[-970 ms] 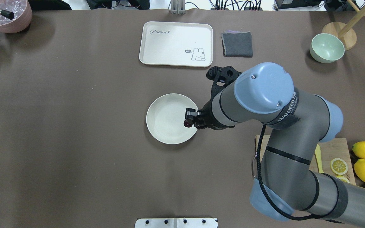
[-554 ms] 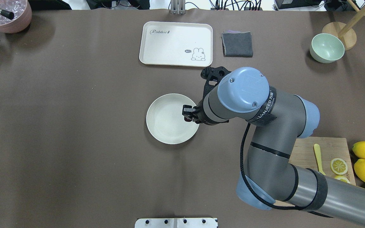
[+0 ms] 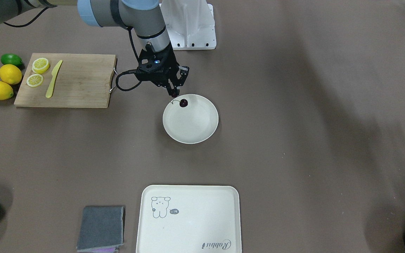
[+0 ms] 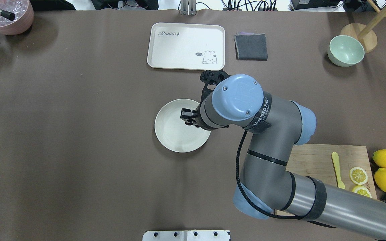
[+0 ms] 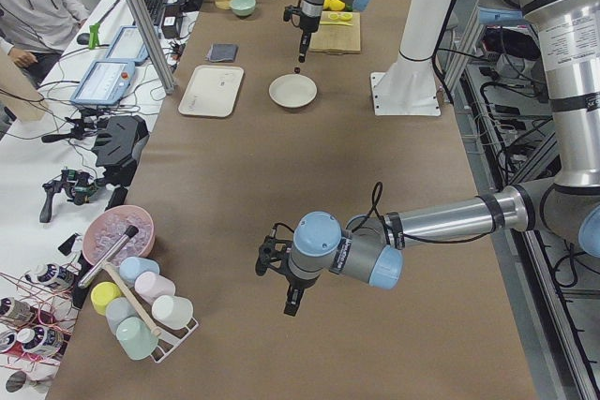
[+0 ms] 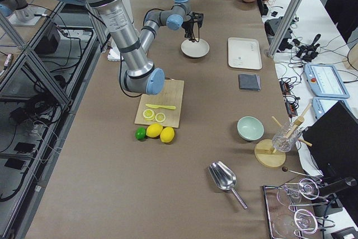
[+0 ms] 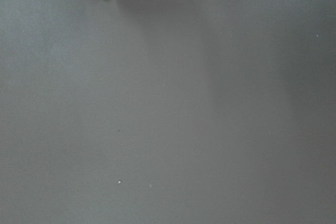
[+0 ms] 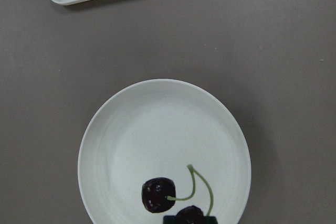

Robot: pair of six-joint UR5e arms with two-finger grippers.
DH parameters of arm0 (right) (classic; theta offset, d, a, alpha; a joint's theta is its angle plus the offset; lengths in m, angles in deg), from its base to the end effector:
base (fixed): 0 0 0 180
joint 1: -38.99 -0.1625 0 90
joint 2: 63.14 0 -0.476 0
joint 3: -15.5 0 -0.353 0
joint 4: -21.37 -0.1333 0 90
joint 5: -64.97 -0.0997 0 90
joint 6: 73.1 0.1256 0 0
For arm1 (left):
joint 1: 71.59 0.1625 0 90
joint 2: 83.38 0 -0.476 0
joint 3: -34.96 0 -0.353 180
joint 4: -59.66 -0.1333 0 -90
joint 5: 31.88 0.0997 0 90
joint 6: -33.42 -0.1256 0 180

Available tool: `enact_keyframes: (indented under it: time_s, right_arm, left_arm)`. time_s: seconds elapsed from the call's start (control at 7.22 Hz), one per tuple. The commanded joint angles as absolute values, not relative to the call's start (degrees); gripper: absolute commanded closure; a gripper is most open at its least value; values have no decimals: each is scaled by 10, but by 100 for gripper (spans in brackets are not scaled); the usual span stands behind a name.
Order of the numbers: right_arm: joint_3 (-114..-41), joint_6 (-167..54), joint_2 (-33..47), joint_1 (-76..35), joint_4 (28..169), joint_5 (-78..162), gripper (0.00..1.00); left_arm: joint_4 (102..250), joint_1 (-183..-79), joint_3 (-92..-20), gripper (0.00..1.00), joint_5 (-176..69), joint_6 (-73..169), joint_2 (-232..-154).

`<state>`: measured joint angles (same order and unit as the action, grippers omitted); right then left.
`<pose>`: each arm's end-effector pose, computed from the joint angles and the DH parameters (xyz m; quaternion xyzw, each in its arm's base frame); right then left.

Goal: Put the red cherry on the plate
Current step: 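Lower the cherries onto the plate and open the right gripper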

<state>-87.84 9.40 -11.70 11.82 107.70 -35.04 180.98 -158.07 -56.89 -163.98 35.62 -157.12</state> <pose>-0.5478 -0.4064 0.2446 0.0647 -0.4663 0.1105 0.8753 -0.0287 -0.3335 0.7675 0.1193 0.3617 0.0634 0.9225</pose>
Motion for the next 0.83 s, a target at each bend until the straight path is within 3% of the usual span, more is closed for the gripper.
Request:
enact_keyframes:
  time_s: [0.0, 0.14, 0.28, 0.69]
  right_arm:
    - [-820, 98, -146, 128, 1048, -316, 100]
    - [-803, 107, -143, 132, 1015, -314, 72]
    - [-800, 114, -142, 133, 1014, -312, 1]
    - [-816, 104, -99, 128, 1016, -301, 0]
  left_arm:
    - [1810, -1581, -568, 2, -1640, 356, -1571]
    - [1810, -1581, -568, 2, -1640, 356, -1571]
    - [1810, -1581, -565, 2, -1640, 356, -1571]
    - [1811, -1581, -564, 2, -1640, 356, -1571]
